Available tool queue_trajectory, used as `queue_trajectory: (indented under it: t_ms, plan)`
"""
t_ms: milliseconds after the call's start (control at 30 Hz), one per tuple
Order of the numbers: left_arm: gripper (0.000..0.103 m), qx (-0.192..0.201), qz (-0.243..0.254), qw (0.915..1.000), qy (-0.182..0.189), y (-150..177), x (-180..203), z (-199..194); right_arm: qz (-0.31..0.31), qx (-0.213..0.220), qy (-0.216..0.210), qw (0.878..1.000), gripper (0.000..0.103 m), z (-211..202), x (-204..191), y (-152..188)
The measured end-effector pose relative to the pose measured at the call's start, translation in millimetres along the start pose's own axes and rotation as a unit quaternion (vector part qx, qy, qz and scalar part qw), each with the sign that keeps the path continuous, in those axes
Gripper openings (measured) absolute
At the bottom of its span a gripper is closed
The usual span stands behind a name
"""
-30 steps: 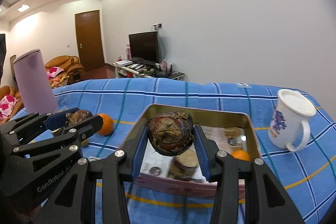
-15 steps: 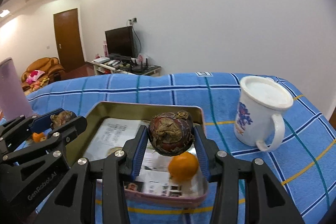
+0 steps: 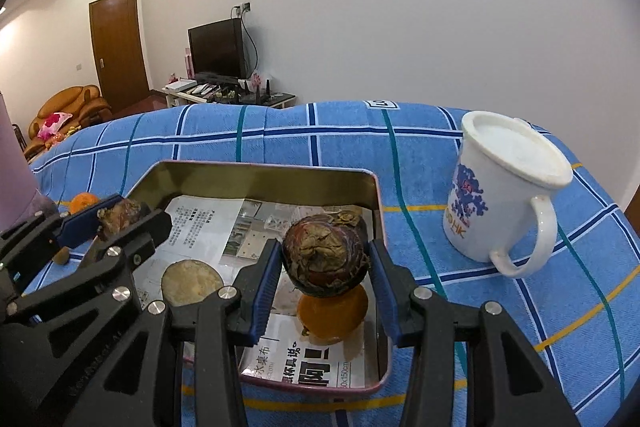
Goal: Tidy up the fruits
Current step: 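Carry both taro bulbs over the pink tin and lower them inside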
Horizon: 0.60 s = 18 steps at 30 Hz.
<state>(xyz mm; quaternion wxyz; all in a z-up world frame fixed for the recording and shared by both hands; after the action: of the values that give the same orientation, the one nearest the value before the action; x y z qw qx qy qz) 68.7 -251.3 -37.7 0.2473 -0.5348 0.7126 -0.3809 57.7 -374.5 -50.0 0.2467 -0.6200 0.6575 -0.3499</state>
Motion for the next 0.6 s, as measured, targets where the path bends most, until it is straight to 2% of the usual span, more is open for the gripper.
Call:
queue_trajectory:
  t_ms: [200,600]
  plan:
    - [0.042,-0.007,-0.004,0.9999,-0.007,2.8,-4.3,4.4,-0.002,0.001,-0.001,1.000,0.047,2.6,-2.0,-2.3]
    - [0.042,-0.030,0.000,0.9995,-0.009,6.3,-3.6,14.2,0.012,-0.010,-0.037,0.999,0.047,15.2,-2.3,-5.2]
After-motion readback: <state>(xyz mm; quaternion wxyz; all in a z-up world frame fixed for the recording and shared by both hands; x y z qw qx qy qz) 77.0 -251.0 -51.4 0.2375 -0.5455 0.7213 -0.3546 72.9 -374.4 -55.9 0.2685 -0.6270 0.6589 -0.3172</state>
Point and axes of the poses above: each gripper's, at about its wrist camera, not at the fingertips, and z roughly the way its jaws point, x to its right, y to its underside, the point moved 5 cm from there along z, roughly the way its jaws point, and after that the axes turned 6 degrees about -z, right-handed, at the moved point
